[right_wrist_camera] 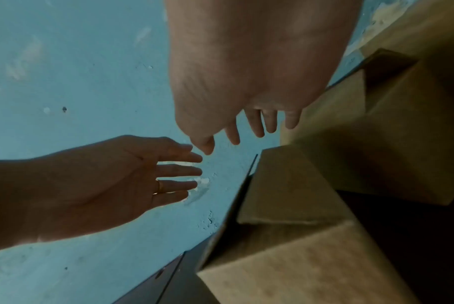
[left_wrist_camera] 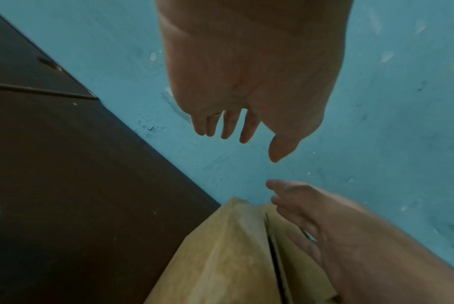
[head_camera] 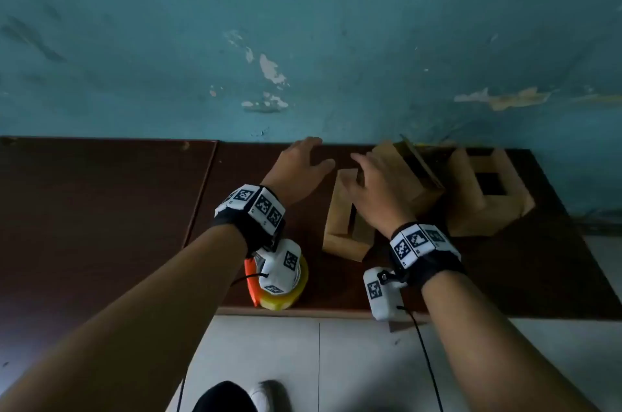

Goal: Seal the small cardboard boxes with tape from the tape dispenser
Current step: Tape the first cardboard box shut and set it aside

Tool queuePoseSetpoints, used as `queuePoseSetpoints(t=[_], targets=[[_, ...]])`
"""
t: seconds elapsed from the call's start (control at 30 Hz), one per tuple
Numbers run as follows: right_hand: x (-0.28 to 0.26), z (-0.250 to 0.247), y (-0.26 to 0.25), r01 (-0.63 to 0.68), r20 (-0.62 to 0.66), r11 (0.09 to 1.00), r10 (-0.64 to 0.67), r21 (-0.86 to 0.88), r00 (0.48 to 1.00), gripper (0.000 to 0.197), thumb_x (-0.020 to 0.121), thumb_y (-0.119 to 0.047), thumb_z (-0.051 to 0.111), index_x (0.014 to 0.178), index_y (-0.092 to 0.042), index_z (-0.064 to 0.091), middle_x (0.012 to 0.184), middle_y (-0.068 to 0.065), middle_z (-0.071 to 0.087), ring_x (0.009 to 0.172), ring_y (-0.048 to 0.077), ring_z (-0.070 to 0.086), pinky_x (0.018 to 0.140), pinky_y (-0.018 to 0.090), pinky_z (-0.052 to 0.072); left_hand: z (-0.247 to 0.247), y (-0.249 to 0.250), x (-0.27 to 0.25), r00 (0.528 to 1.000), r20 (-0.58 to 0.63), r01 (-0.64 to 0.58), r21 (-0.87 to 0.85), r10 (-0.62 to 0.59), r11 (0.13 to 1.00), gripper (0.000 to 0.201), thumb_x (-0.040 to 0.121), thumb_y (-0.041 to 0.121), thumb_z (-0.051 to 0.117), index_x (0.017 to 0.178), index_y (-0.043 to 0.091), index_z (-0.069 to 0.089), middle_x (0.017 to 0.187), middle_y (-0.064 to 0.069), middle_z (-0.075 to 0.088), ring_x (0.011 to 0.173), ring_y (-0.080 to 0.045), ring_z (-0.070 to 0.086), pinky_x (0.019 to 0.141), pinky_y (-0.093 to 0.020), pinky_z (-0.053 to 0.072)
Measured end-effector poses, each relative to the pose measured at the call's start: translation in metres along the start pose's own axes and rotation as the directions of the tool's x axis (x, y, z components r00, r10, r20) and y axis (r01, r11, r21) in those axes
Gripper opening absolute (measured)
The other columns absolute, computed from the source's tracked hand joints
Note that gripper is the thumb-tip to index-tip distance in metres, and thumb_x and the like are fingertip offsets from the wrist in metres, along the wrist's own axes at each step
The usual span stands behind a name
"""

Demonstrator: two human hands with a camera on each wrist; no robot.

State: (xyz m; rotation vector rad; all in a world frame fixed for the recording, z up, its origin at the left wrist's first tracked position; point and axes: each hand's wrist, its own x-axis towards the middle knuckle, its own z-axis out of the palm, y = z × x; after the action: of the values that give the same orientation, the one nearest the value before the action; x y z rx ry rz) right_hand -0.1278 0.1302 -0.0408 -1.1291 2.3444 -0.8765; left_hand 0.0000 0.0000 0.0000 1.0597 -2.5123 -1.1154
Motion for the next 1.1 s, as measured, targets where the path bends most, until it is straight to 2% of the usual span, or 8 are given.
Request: queuePoseSetpoints(t=[0.2, 0.37, 0.53, 0.6, 0.8, 0.9, 1.03, 1.1], targets=[[0.006, 0.015, 0.026, 0.063, 0.06, 0.993, -0.057, -0.098, 0.997, 0.056, 0.11, -0.049, 0.046, 0.162, -0.029, 0.038, 0.175, 0.008, 0.019, 0.162, 0.027, 0.014, 0.13, 0.048, 0.018, 0.045, -0.012, 0.002, 0.996, 0.06, -0.068, -0.027, 0.069, 0.997, 0.064, 0.102, 0.039, 0.059, 0.159, 0.019, 0.037, 0.157, -0.007, 0.049, 0.144, -0.023, 0.045, 0.102, -0.024, 0.035], [0.013, 0.031, 0.046, 0.194, -0.008, 0.979, -0.195, -0.056, 0.981, 0.049, 0.109, -0.043, 0.046, 0.156, -0.027, 0.046, 0.159, 0.006, 0.044, 0.152, 0.03, 0.034, 0.124, 0.052, 0.03, 0.07, -0.02, 0.0, 0.991, 0.053, -0.124, -0.032, 0.126, 0.992, 0.049, 0.108, 0.036, 0.05, 0.153, 0.02, 0.044, 0.146, -0.008, 0.059, 0.135, -0.025, 0.054, 0.102, -0.03, 0.041], [0.013, 0.037, 0.055, 0.217, -0.069, 0.973, -0.222, -0.071, 0.973, 0.044, 0.108, -0.036, 0.046, 0.15, -0.024, 0.052, 0.149, 0.014, 0.052, 0.144, 0.036, 0.042, 0.12, 0.054, 0.035, 0.083, -0.019, -0.005, 0.988, 0.05, -0.143, -0.027, 0.145, 0.989, 0.044, 0.111, 0.034, 0.04, 0.152, 0.017, 0.043, 0.149, -0.012, 0.054, 0.137, -0.028, 0.05, 0.096, -0.026, 0.034], [0.013, 0.037, 0.056, 0.214, -0.075, 0.971, -0.222, -0.104, 0.972, 0.044, 0.108, -0.037, 0.045, 0.149, -0.022, 0.052, 0.147, 0.017, 0.053, 0.142, 0.038, 0.045, 0.118, 0.054, 0.037, 0.086, -0.021, -0.008, 0.989, 0.039, -0.145, -0.011, 0.145, 0.989, 0.044, 0.111, 0.032, 0.039, 0.152, 0.013, 0.042, 0.15, -0.016, 0.053, 0.139, -0.031, 0.048, 0.096, -0.027, 0.034], [0.001, 0.037, 0.053, 0.174, -0.084, 0.976, -0.186, -0.133, 0.979, 0.05, 0.108, -0.041, 0.045, 0.153, -0.019, 0.049, 0.149, 0.016, 0.051, 0.141, 0.036, 0.047, 0.116, 0.055, 0.041, 0.09, -0.019, -0.028, 0.988, 0.014, -0.152, 0.007, 0.152, 0.988, 0.053, 0.111, 0.028, 0.035, 0.159, 0.008, 0.029, 0.157, -0.022, 0.043, 0.146, -0.035, 0.04, 0.112, -0.037, 0.034], [-0.014, 0.037, 0.05, 0.144, -0.101, 0.976, -0.161, -0.162, 0.982, 0.052, 0.105, -0.039, 0.047, 0.153, -0.018, 0.049, 0.15, 0.015, 0.052, 0.142, 0.036, 0.046, 0.115, 0.054, 0.042, 0.09, -0.015, -0.045, 0.986, 0.029, -0.163, 0.044, 0.162, 0.986, 0.047, 0.111, 0.023, 0.035, 0.155, 0.005, 0.034, 0.159, -0.021, 0.04, 0.146, -0.036, 0.038, 0.108, -0.034, 0.033], [-0.035, 0.03, 0.049, 0.069, -0.122, 0.966, -0.102, -0.25, 0.987, 0.053, 0.106, -0.04, 0.048, 0.156, -0.021, 0.044, 0.156, 0.014, 0.046, 0.142, 0.037, 0.045, 0.114, 0.051, 0.041, 0.091, -0.012, -0.064, 0.989, 0.03, -0.144, 0.041, 0.143, 0.989, 0.046, 0.107, 0.026, 0.043, 0.148, 0.006, 0.038, 0.148, -0.021, 0.048, 0.134, -0.036, 0.048, 0.095, -0.034, 0.036], [-0.046, 0.026, 0.048, 0.041, -0.13, 0.961, -0.078, -0.272, 0.988, 0.053, 0.107, -0.04, 0.047, 0.156, -0.022, 0.043, 0.157, 0.015, 0.045, 0.142, 0.037, 0.045, 0.113, 0.05, 0.042, 0.093, -0.011, -0.075, 0.99, 0.035, -0.141, 0.058, 0.14, 0.988, 0.05, 0.106, 0.03, 0.046, 0.15, 0.008, 0.036, 0.151, -0.019, 0.047, 0.135, -0.035, 0.048, 0.098, -0.037, 0.039]])
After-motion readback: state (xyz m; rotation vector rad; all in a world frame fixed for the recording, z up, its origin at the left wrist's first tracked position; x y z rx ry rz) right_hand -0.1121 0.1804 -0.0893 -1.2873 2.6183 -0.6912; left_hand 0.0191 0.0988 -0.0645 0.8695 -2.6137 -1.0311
